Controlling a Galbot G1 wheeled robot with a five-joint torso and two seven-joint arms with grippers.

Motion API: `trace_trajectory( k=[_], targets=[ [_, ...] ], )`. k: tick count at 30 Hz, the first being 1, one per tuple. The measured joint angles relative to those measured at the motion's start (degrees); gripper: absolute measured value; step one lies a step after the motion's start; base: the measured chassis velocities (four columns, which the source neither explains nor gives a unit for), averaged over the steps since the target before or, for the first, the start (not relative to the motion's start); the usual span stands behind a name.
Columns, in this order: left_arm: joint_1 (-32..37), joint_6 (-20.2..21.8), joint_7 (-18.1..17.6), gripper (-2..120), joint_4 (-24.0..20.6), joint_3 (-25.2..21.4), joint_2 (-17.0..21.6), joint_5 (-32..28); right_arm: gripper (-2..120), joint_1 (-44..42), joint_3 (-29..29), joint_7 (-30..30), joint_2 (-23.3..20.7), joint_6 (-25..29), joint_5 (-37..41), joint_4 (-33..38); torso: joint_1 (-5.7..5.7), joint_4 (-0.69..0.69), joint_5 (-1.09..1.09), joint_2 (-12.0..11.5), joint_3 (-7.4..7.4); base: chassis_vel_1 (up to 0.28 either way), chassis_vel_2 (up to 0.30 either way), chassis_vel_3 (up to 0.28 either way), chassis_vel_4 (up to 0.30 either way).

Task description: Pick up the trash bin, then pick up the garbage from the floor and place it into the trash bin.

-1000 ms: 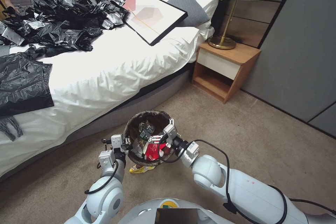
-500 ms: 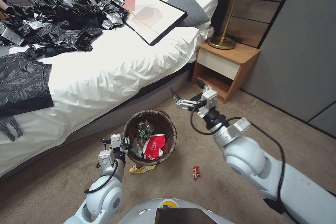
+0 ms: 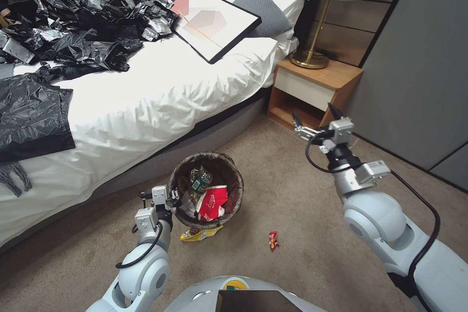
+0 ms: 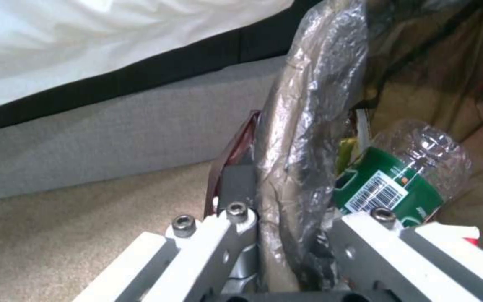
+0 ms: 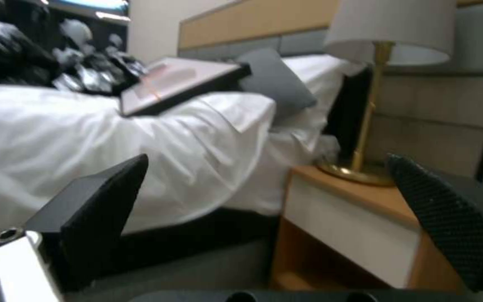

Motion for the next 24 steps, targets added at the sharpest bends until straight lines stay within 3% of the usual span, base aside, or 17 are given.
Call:
trace_trajectory(
  k=[8,14,24],
  targets=[
    [-0.33,-0.25,0.07,4,0.79,-0.02,-0.37,0.5,100,-10.61,3.67,-2.92,7.53,2.27,-9.89,-2.03,0.0,-0.01,-0.01,0.0,0.0,0.0,0.0,0.0,0.0],
    [0.05,-0.36,0.12,4,0.81,-0.69,-0.49,0.77,100,-14.75,1.85,-5.32,11.04,6.02,-16.14,-5.74,0.0,0.01,-0.01,0.0,0.0,0.0,0.0,0.0,0.0],
    [0.73,-0.58,0.18,4,0.41,-1.02,-0.62,1.08,100,-17.03,-1.74,-5.69,15.52,8.39,-19.77,-8.73,0.0,0.0,-0.01,0.0,0.0,0.0,0.0,0.0,0.0]
  ],
)
